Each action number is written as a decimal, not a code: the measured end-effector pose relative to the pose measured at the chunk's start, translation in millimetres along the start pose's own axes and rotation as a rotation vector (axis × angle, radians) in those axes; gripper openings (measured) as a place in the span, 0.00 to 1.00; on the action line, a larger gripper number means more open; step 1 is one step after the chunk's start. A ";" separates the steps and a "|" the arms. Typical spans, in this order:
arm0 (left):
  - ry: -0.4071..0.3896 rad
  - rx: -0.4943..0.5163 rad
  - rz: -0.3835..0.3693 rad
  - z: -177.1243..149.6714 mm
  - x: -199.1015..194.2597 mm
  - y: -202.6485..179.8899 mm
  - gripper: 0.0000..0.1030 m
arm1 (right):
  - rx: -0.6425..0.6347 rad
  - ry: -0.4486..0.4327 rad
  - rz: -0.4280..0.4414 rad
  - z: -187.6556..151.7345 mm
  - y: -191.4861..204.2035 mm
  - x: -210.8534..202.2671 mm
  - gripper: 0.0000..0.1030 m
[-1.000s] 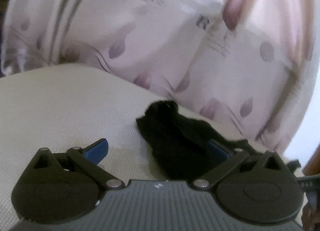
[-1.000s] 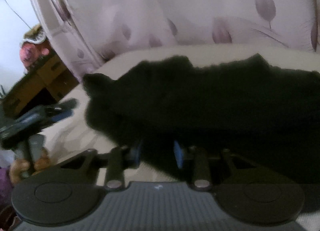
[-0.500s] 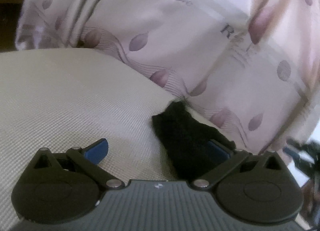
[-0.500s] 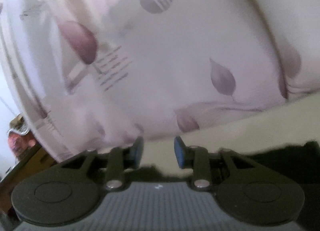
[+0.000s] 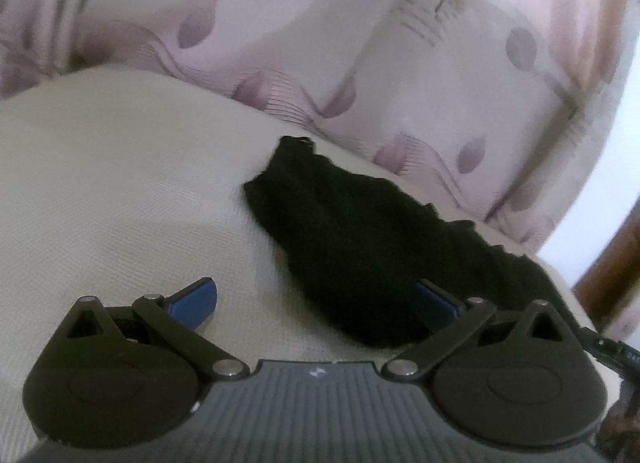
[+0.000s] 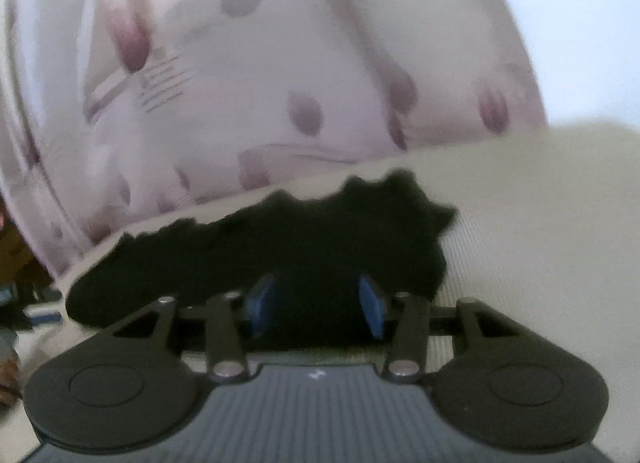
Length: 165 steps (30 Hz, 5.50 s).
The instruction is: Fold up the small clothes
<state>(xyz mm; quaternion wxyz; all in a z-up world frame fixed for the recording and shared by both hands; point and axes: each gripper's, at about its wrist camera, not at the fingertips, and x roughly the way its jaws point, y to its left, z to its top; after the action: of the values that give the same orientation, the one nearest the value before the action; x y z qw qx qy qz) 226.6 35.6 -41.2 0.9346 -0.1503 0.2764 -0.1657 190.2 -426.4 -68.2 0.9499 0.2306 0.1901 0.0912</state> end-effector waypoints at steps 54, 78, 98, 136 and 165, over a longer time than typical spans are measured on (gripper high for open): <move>0.276 0.407 -0.039 19.8 19.9 1.7 0.27 | -0.010 0.280 0.063 35.0 -30.2 -5.9 0.15; 0.117 0.177 0.008 14.1 23.3 4.3 0.74 | 0.064 0.160 -0.061 31.6 -31.1 30.5 0.39; 0.171 0.137 0.044 44.7 67.5 21.4 1.00 | -0.242 0.144 -0.173 15.6 75.3 113.0 0.55; 0.123 0.227 0.112 36.5 78.2 17.5 1.00 | -0.359 0.142 -0.324 10.0 93.1 118.2 0.97; 0.262 -0.018 -0.315 88.1 135.9 66.5 0.15 | -0.348 0.093 -0.296 10.4 91.2 108.9 1.00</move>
<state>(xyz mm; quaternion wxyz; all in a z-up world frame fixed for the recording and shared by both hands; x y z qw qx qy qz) 399.2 58.8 -58.7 0.8517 -0.1772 0.3703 -0.3257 285.8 -322.2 -51.2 0.9686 0.0286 0.2468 -0.0074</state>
